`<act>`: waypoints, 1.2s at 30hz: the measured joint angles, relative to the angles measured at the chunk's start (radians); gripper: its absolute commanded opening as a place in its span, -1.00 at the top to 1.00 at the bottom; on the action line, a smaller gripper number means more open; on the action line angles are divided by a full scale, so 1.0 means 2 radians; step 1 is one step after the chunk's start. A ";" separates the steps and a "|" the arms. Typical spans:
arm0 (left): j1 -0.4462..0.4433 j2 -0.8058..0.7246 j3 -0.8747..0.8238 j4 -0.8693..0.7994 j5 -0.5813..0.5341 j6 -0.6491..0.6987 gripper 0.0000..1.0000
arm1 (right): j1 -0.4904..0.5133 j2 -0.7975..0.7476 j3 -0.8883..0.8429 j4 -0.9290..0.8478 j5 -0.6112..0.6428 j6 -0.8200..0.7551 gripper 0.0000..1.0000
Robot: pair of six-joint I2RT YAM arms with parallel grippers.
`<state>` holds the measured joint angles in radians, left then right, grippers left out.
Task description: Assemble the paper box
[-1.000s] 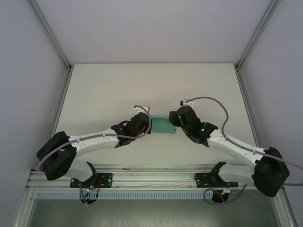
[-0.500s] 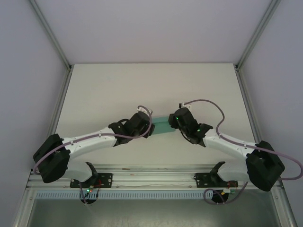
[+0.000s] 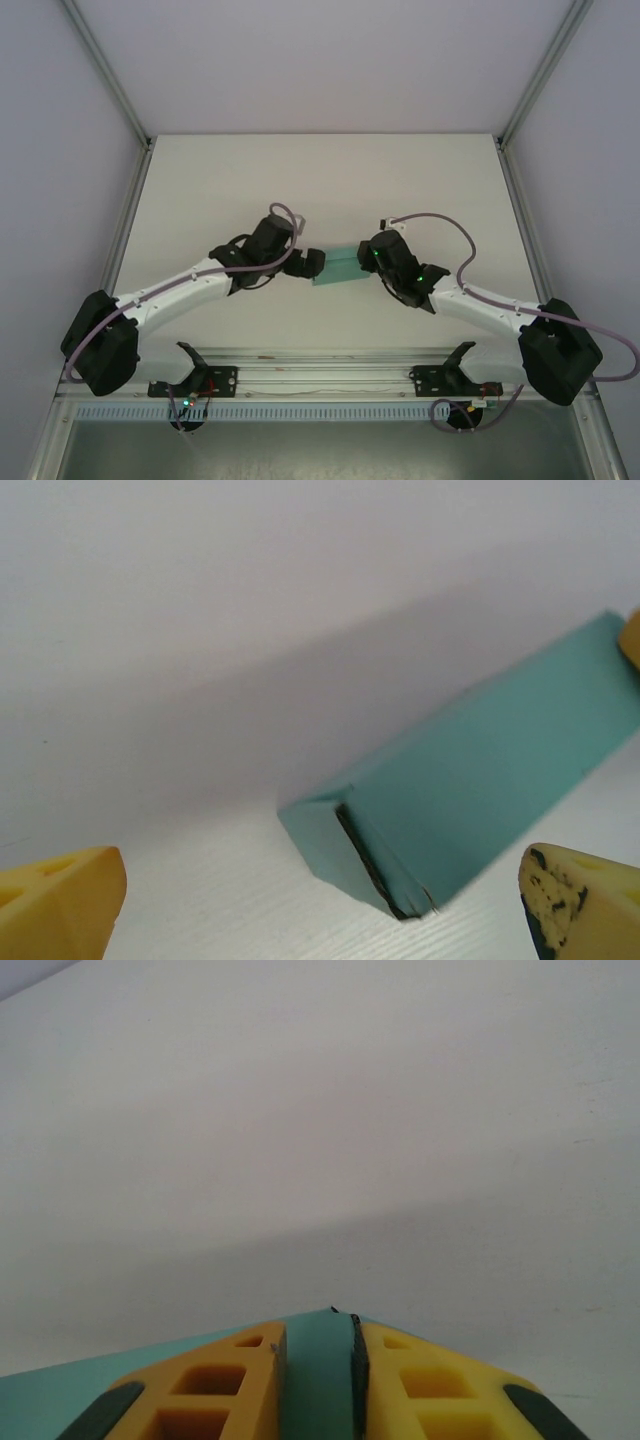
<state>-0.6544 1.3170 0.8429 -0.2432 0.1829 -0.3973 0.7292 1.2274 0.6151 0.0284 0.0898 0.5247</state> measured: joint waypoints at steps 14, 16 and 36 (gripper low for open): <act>0.046 0.045 -0.057 0.133 0.132 -0.067 0.30 | -0.001 0.008 -0.016 0.038 0.009 0.013 0.59; 0.051 0.049 -0.074 0.173 0.156 -0.081 0.51 | -0.002 0.007 -0.034 0.068 0.011 0.013 0.60; 0.062 0.053 -0.119 0.276 0.178 -0.113 0.96 | -0.005 -0.014 -0.181 0.322 -0.001 -0.093 1.00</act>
<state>-0.5301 1.4223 0.6052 0.3080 0.5388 -0.6239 0.7197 1.1995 0.2539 0.6716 0.0887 0.3397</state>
